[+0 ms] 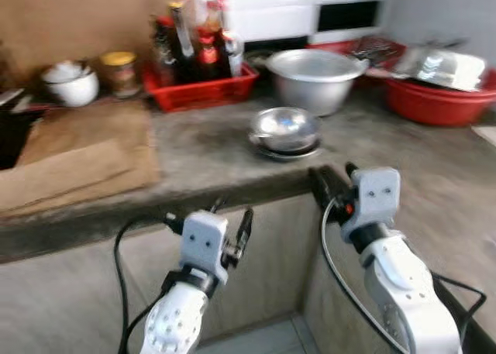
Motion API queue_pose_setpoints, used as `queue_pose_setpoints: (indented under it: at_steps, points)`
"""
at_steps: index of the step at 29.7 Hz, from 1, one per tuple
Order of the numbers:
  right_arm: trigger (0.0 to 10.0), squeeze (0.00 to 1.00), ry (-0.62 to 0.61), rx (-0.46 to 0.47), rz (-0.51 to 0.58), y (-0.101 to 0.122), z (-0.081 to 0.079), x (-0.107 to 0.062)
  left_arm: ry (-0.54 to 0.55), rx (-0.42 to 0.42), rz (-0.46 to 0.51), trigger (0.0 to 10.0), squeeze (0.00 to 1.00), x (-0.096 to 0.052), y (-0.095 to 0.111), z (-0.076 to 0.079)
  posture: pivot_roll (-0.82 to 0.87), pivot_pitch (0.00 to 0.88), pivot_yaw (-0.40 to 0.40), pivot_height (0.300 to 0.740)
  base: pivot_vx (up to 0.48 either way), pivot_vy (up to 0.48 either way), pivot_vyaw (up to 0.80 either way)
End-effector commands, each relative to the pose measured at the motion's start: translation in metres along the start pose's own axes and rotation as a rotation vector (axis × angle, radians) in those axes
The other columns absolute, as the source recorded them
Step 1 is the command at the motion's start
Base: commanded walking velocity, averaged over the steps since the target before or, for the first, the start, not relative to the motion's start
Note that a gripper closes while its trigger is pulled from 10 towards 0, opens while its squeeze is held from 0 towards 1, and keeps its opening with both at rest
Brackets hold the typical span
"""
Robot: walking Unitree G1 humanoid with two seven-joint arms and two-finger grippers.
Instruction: Kitchen organization
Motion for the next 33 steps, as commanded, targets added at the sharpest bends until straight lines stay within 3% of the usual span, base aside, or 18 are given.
queue_pose_setpoints:
  at_steps: [1, 9, 10, 13, 18, 19, 23, 33]
  points:
    - [10.0, 0.0, -0.037, -0.015, -0.021, -0.007, 0.012, -0.003, -0.022, -0.011, 0.014, 10.0, 0.0, 0.002, 0.003, 0.006, 0.15, 0.043, -0.032, 0.74, 0.326, 0.0, 0.0]
    - [10.0, 0.0, 0.023, -0.033, 0.02, 0.002, 0.012, 0.009, -0.031, -0.045, -0.013, 10.0, 0.0, 0.001, -0.003, 0.009, 0.16, 0.05, -0.035, 0.74, 0.082, 0.0, 0.0]
    - [10.0, 1.0, 0.036, -0.036, 0.029, 0.003, 0.012, 0.012, -0.04, -0.047, -0.012, 10.0, 0.0, 0.0, -0.002, 0.011, 0.16, 0.056, -0.036, 0.74, 0.0, 0.0, 0.0]
    - [10.0, 1.0, 0.06, -0.043, 0.037, 0.005, 0.01, 0.014, -0.054, -0.054, -0.015, 10.0, 0.0, 0.0, -0.003, 0.013, 0.16, 0.056, -0.036, 0.74, 0.0, 0.0, 0.0]
    - [10.0, 1.0, 0.165, -0.147, 0.048, 0.005, -0.003, 0.022, -0.091, -0.061, -0.014, 10.0, 0.0, -0.001, -0.003, 0.021, 0.16, 0.068, -0.039, 0.74, 0.0, 0.0, 0.0]
    - [10.0, 0.0, 0.184, -0.165, 0.056, 0.006, -0.005, 0.024, -0.084, -0.062, -0.009, 10.0, 0.0, 0.0, -0.002, 0.02, 0.16, 0.072, -0.043, 0.74, 0.0, 0.0, 0.0]
    - [10.0, 0.0, 0.24, -0.229, 0.108, 0.014, -0.013, 0.043, -0.074, -0.066, -0.004, 10.0, 0.0, 0.0, 0.001, 0.019, 0.17, 0.091, -0.049, 0.74, 0.0, 0.0, 0.0]
    - [10.0, 0.0, 0.336, -0.287, 0.16, 0.019, -0.026, 0.067, -0.044, -0.073, 0.01, 10.0, 0.0, -0.005, 0.007, 0.016, 0.18, 0.127, -0.066, 0.74, 0.0, 0.0, 0.0]
Point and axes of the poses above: a point about 5 cm out from each wrist's last joint towards the gripper, its own x axis pointing out of the wrist towards the gripper, its own y axis along the axis of the wrist's last joint, z = x × y, the point moved 3 cm from there along x, pointing out of the wrist towards the gripper, and after that the axes turned 4 degrees about -x, right-handed, at the moved point
